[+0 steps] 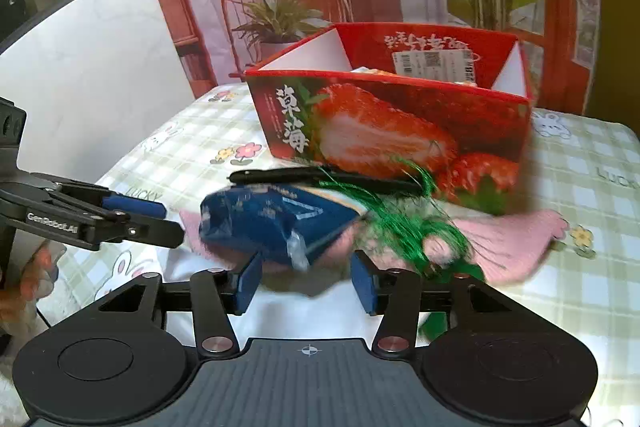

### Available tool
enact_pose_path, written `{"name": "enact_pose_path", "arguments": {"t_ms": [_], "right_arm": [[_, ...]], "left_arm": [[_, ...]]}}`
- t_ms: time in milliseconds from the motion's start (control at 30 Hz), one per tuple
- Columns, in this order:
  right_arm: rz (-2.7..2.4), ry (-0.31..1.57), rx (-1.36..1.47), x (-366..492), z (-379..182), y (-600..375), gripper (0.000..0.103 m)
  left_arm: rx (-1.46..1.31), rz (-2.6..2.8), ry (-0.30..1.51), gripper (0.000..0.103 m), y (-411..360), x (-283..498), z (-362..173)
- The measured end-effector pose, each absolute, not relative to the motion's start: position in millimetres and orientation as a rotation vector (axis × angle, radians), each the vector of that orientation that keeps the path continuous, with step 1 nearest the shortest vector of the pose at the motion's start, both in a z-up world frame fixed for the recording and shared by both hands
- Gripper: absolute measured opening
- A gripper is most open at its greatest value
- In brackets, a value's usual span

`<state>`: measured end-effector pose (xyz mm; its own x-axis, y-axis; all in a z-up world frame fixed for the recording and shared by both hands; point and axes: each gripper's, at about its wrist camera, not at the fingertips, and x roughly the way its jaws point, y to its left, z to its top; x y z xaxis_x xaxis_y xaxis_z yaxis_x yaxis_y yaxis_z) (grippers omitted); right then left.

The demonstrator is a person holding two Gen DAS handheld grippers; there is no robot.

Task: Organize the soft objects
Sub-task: 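Move both grippers down to the second white tied cloth bundle, then close the left gripper on the white bundle while the right gripper grips it too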

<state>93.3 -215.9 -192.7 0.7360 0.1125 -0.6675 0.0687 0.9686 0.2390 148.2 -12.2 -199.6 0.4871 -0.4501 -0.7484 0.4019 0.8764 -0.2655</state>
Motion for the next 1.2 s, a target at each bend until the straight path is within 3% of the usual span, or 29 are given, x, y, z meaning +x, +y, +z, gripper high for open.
{"name": "enact_pose_path", "arguments": {"t_ms": [233, 900, 1000, 1200], "right_arm": [[0.006, 0.795, 0.205, 66.1, -196.9, -210.1, 0.064], [0.059, 0.857, 0.363, 70.9, -240.6, -212.4, 0.055], [0.060, 0.856, 0.361, 72.6, -243.1, -210.9, 0.055], [0.062, 0.849, 0.350, 76.8, -247.1, -207.1, 0.052]], "left_arm": [[-0.055, -0.511, 0.996, 0.073, -10.9, 137.0, -215.3], [-0.213, -0.541, 1.128, 0.072, -6.8, 133.7, -263.6], [-0.189, -0.544, 1.117, 0.067, -9.4, 133.4, -263.6], [-0.208, -0.546, 1.073, 0.037, -5.5, 130.7, -259.3]]}}
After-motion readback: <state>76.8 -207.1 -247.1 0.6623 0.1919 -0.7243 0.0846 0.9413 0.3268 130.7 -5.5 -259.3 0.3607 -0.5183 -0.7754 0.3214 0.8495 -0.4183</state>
